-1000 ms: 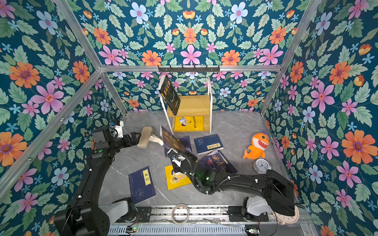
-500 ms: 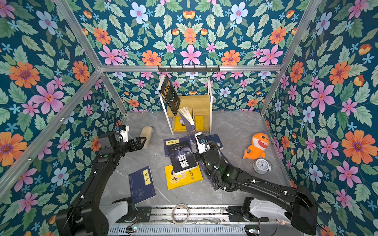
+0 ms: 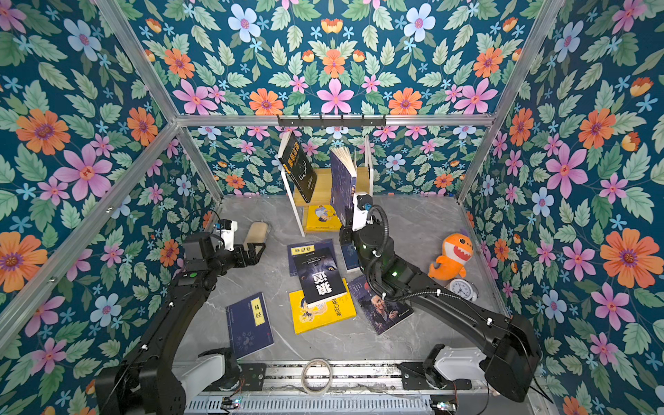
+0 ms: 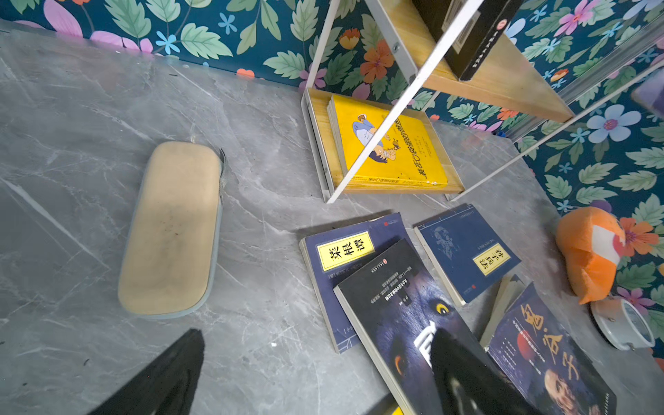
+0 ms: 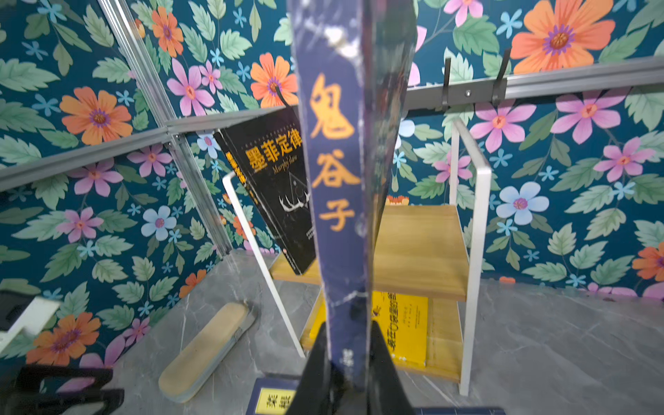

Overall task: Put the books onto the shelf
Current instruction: 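Lift the purple book with the right gripper and carry it toward the shelf, then lower the purple book upright onto the shelf top beside the black book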

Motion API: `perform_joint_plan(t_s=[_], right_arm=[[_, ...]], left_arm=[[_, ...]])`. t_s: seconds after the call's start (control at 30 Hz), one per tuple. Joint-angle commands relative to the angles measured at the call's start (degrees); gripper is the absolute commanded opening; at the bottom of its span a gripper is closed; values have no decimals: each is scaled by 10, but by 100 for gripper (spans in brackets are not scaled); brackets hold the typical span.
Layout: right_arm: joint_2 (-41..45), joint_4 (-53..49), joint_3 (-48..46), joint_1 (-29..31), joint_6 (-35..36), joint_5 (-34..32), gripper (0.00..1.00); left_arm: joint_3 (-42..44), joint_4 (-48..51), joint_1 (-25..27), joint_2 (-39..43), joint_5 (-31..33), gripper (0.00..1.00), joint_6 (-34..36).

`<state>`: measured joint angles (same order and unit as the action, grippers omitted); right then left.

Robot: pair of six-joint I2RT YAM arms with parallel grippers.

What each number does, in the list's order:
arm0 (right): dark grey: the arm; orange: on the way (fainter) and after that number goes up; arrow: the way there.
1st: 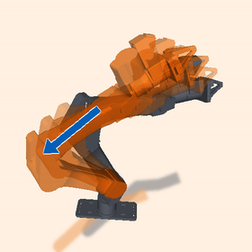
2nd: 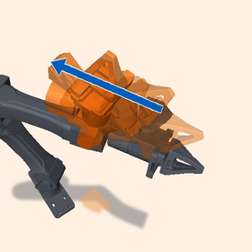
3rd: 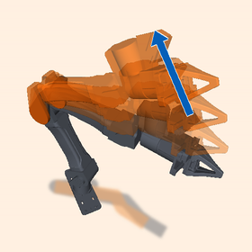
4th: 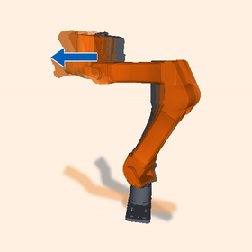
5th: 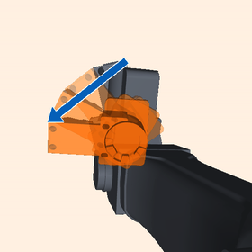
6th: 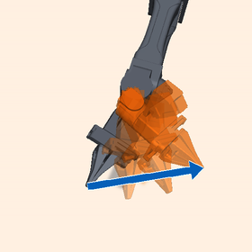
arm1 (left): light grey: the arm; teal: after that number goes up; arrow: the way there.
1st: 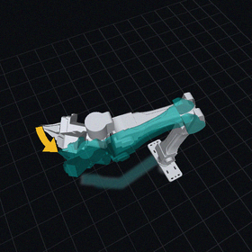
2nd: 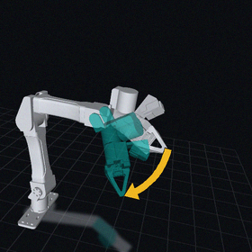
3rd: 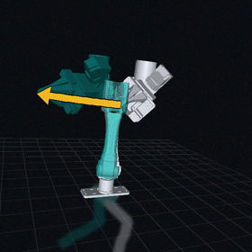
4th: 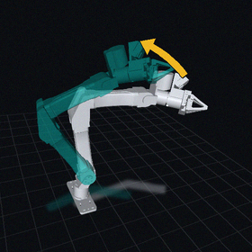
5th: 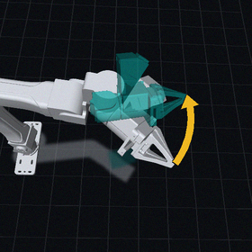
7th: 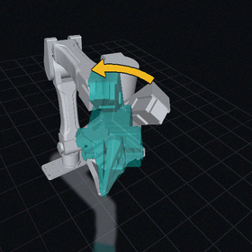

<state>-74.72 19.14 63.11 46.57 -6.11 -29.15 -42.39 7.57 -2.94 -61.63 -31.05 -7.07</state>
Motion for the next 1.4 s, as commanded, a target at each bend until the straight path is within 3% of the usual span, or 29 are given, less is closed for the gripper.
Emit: perform_joint_plan(t_s=[0.0, 0.33, 0.47, 0.73, 1.17, 1.37], right_arm=[[-37, 58, 50, -23, 4, 12, 0], [-197, 44, 226, -71, 0, 42, 0], [-278, 51, 276, -73, 8, 46, 0], [-362, 42, 344, -79, 3, 43, 0], [-408, 15, 376, -79, -15, 93, 0], [-414, 26, 362, -79, -4, 120, 6]], left_arm=[[-1, -9, 5, 5, 3, 100, 12], [-10, -1, 21, 17, 13, 100, 12], [-8, -2, 33, 17, 5, 100, 12], [-14, 4, 42, 11, 20, 100, 17], [-13, -1, 43, 6, 14, 100, 16], [-10, -1, 43, 7, 16, 100, 17]])
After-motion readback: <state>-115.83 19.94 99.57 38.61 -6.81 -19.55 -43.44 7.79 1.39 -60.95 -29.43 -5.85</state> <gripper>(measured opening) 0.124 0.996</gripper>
